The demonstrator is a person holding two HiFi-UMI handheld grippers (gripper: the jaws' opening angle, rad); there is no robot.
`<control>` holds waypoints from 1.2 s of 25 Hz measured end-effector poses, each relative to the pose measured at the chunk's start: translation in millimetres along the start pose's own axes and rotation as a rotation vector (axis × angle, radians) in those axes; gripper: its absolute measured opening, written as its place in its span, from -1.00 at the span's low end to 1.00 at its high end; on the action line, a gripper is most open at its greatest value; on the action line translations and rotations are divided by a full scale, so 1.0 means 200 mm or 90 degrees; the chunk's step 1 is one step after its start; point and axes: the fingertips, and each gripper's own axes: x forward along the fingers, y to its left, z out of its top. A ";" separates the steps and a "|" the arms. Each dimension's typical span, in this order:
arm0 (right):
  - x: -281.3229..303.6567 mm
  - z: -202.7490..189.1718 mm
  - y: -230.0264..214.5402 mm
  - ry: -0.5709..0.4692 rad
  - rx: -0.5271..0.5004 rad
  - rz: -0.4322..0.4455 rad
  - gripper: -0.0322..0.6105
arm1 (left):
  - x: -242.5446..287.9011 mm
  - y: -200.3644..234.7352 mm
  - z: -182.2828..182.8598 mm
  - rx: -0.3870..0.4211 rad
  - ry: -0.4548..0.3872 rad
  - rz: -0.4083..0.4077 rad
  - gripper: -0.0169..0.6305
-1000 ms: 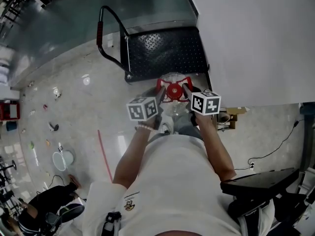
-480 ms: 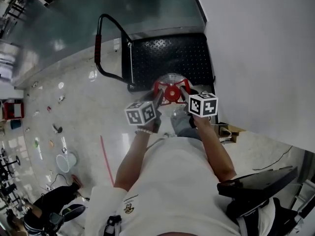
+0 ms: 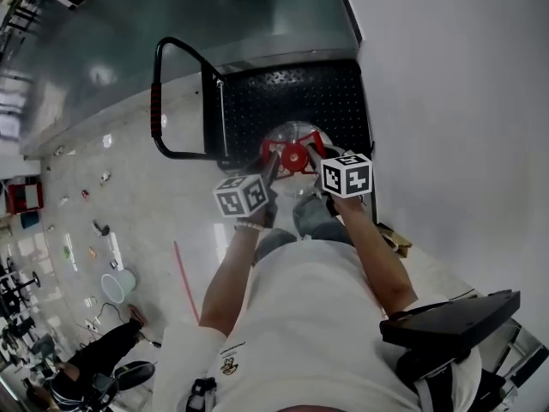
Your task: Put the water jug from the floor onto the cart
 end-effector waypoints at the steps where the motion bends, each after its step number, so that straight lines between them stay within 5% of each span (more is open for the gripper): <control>1: 0.03 0.02 -0.03 0.003 -0.004 0.000 -0.82 | 0.05 0.01 0.02 0.001 -0.001 0.003 -0.74; 16: 0.51 0.38 -0.38 0.028 -0.005 -0.030 -0.83 | 0.58 0.31 0.37 -0.029 -0.004 -0.007 -0.74; 22: 0.90 0.48 -0.57 0.041 0.027 -0.051 -0.83 | 0.90 0.60 0.51 -0.032 0.029 -0.017 -0.74; 30: 1.04 0.45 -0.70 0.054 0.073 -0.085 -0.83 | 1.08 0.71 0.49 -0.011 0.070 -0.024 -0.74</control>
